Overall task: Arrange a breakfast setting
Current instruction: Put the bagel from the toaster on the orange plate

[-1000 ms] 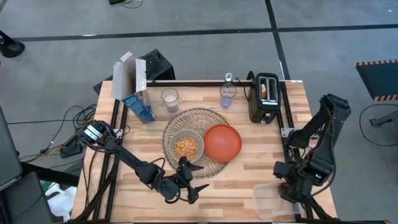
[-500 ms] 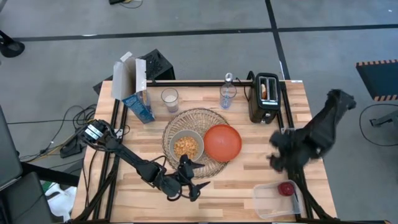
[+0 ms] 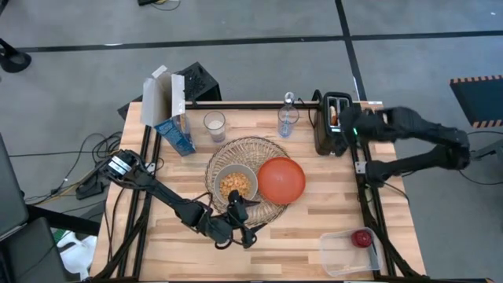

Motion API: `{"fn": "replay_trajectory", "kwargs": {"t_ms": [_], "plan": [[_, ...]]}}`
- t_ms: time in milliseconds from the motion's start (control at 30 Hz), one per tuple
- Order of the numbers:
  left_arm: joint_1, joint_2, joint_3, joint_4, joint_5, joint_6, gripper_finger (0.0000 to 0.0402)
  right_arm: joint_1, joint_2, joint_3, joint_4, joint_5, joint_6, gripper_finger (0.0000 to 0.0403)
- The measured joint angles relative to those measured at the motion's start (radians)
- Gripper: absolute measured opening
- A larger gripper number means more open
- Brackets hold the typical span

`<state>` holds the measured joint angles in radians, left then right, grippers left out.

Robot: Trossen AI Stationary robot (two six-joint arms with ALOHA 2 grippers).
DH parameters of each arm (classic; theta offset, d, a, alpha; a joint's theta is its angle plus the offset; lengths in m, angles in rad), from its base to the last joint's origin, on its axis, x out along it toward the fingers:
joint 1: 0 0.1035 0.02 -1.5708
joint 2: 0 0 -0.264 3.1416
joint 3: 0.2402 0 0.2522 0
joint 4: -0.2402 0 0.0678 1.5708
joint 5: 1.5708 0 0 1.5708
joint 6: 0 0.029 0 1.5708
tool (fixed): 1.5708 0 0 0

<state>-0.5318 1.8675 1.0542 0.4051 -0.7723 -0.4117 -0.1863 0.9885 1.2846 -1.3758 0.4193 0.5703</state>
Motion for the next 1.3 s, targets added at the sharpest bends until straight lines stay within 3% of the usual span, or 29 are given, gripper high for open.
{"fn": "replay_trajectory", "kwargs": {"t_ms": [233, 433, 700, 800, 1000, 1133, 1300], "plan": [[0.006, 0.000, 0.000, -0.066, 0.002, 0.007, 0.0343, -0.393, 0.122, 0.077, 0.006, -0.161, -0.248, 0.0319], [0.019, -0.014, -0.001, -0.139, -0.010, 0.011, 0.0343, -0.565, 0.228, 0.083, 0.028, -0.260, -0.318, 0.0289], [0.027, -0.019, -0.002, -0.239, 0.024, 0.016, 0.0343, -0.659, 0.339, 0.083, 0.034, -0.265, -0.331, 0.0245], [0.036, -0.018, -0.014, -0.236, -0.017, 0.000, 0.0343, -0.673, 0.360, 0.083, 0.040, -0.265, -0.320, 0.0217], [0.053, -0.018, -0.012, -0.204, 0.036, 0.044, 0.0343, -0.674, 0.393, 0.083, 0.068, -0.265, -0.316, 0.0166], [0.073, -0.023, 0.010, -0.204, 0.076, 0.098, 0.0343, -0.674, 0.416, 0.083, 0.062, -0.265, -0.316, 0.0160], [0.107, -0.024, 0.044, -0.203, 0.139, 0.146, 0.0343, -0.685, 0.445, 0.083, 0.076, -0.265, -0.317, 0.0182]]}}
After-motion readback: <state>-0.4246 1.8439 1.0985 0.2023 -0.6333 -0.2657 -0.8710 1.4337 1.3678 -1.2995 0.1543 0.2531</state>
